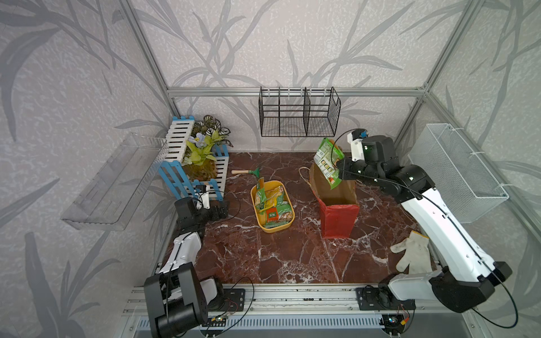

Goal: Place the condiment packets inside the bag
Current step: Place the condiment packet in the paper bag.

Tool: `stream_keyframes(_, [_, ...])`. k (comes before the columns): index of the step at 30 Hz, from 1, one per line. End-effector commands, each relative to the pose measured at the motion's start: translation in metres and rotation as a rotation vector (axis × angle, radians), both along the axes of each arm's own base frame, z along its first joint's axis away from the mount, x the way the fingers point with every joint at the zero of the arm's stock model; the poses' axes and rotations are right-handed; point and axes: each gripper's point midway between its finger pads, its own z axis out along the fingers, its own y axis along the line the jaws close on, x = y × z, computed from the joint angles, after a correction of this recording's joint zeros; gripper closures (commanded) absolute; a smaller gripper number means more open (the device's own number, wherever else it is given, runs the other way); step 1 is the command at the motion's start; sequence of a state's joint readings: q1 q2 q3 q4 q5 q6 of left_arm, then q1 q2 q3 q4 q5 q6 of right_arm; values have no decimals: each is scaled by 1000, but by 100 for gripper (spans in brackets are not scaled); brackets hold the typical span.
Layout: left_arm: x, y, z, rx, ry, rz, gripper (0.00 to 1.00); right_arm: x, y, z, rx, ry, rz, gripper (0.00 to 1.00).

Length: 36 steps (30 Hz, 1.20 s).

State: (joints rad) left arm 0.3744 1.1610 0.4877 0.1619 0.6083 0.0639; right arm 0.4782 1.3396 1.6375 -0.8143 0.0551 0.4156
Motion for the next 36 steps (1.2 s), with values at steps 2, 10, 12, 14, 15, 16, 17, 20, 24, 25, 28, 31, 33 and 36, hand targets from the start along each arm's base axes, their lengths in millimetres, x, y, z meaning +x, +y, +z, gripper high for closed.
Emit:
stream_keyframes(2, [-1,-9,7,18,-40,-48,0,6,-16,16,76,-64,-92,100])
stream_keyframes(10, [1,-9,1,6,-10,-54,0,18,-8,7,91,-15,-109,100])
stream_keyframes(12, [1,-8,2,7,-12,-53,0,19,-7,12,116,-24,-115,100])
stream_keyframes(14, [0,-10,2,6,-15,-61,0,20,-6,17,145,-35,-122,100])
stream_keyframes(15, [0,-11,2,5,-18,-64,0,20,-6,18,156,-39,-129,100])
stream_keyframes(16, [-1,-12,3,4,-21,-68,0,21,-6,20,165,-46,-136,100])
stream_keyframes(17, [-1,-12,3,5,-22,-68,0,23,-8,22,166,-52,-145,100])
stream_keyframes(20, [-1,-12,4,9,-25,-69,0,28,-13,23,151,-66,-182,90])
stream_keyframes(24, [-2,-12,5,12,-32,-71,0,33,-13,23,135,-65,-189,82])
stream_keyframes(25, [-2,-12,6,13,-32,-71,0,34,-13,24,132,-67,-191,81])
stream_keyframes(28, [-2,-12,5,14,-32,-72,0,35,-14,29,135,-82,-195,78])
stream_keyframes(31, [-2,-12,5,16,-30,-70,0,35,-12,34,132,-101,-188,78])
stream_keyframes(33, [-1,-12,4,17,-30,-69,0,32,-7,38,115,-122,-173,78])
stream_keyframes(36, [-2,-12,4,15,-28,-70,0,31,-5,39,83,-137,-173,75])
